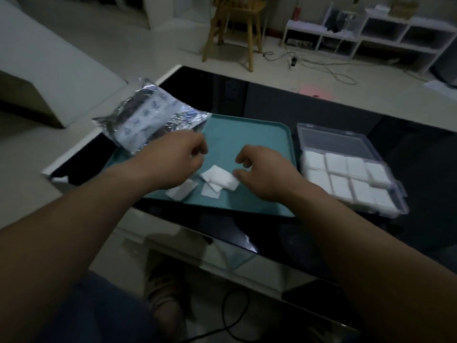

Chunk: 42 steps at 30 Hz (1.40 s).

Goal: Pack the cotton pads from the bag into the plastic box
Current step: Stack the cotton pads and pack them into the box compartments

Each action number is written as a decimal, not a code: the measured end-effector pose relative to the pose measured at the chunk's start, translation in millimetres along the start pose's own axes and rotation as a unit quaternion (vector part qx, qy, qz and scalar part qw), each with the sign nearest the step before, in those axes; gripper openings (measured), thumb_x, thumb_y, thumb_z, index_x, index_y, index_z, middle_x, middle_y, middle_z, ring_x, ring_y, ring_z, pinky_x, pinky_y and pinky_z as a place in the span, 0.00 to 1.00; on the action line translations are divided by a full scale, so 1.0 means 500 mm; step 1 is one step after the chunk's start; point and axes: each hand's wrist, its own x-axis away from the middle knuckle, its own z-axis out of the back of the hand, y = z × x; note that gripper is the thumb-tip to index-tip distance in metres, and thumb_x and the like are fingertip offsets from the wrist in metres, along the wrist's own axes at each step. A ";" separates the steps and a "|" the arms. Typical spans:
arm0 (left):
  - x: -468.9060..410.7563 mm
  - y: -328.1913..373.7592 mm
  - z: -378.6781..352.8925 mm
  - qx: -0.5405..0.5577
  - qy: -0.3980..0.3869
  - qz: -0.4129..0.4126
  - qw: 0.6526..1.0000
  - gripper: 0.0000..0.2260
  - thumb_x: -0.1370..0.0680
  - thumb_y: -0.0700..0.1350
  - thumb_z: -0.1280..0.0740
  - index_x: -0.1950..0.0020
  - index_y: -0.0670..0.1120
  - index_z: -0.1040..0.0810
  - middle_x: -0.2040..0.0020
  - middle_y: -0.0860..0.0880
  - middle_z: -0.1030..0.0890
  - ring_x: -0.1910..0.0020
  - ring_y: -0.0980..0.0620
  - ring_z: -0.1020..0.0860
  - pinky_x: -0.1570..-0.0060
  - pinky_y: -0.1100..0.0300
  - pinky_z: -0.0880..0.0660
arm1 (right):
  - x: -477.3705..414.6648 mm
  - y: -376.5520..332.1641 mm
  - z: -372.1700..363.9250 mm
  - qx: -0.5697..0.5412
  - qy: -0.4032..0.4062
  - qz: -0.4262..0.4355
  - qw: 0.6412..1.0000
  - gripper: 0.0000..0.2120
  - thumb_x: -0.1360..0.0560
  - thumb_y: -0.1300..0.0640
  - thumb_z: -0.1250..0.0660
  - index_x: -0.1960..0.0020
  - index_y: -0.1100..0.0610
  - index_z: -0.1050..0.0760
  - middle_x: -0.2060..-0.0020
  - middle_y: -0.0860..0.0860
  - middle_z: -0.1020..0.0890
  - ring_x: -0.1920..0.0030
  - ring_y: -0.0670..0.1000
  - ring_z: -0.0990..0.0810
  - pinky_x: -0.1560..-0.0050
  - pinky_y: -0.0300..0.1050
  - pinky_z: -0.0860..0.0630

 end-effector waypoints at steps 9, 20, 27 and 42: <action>0.052 -0.002 -0.024 -0.175 -0.152 0.062 0.971 0.22 0.24 0.63 0.33 0.40 0.50 0.32 0.42 0.44 0.26 0.42 0.40 0.22 0.53 0.51 0.30 | -0.013 -0.070 -0.057 0.102 -0.067 0.012 0.993 0.33 0.28 0.33 0.28 0.29 0.47 0.31 0.35 0.52 0.28 0.34 0.57 0.28 0.42 0.53 0.26; 0.006 0.038 -0.095 -0.054 -0.038 -0.028 0.997 0.07 0.22 0.44 0.37 0.50 0.49 0.35 0.49 0.42 0.23 0.49 0.37 0.22 0.56 0.50 0.29 | -0.004 0.002 -0.041 0.124 0.035 -0.024 0.991 0.11 0.22 0.51 0.36 0.43 0.55 0.25 0.46 0.55 0.22 0.47 0.62 0.21 0.58 0.49 0.34; -0.020 0.065 -0.086 0.368 -0.059 0.154 0.915 0.04 0.21 0.40 0.39 0.54 0.45 0.33 0.60 0.41 0.18 0.68 0.45 0.19 0.64 0.52 0.22 | 0.027 0.031 -0.013 -0.061 0.038 -0.084 0.994 0.11 0.20 0.50 0.35 0.56 0.57 0.26 0.62 0.52 0.21 0.59 0.58 0.22 0.64 0.50 0.33; -0.029 0.143 -0.115 0.556 -0.088 0.184 0.806 0.13 0.17 0.40 0.41 0.33 0.50 0.29 0.58 0.43 0.22 0.69 0.49 0.24 0.72 0.59 0.32 | 0.049 0.006 -0.003 -0.437 -0.038 -0.149 0.886 0.13 0.24 0.53 0.41 0.51 0.57 0.20 0.58 0.61 0.16 0.58 0.57 0.18 0.56 0.55 0.23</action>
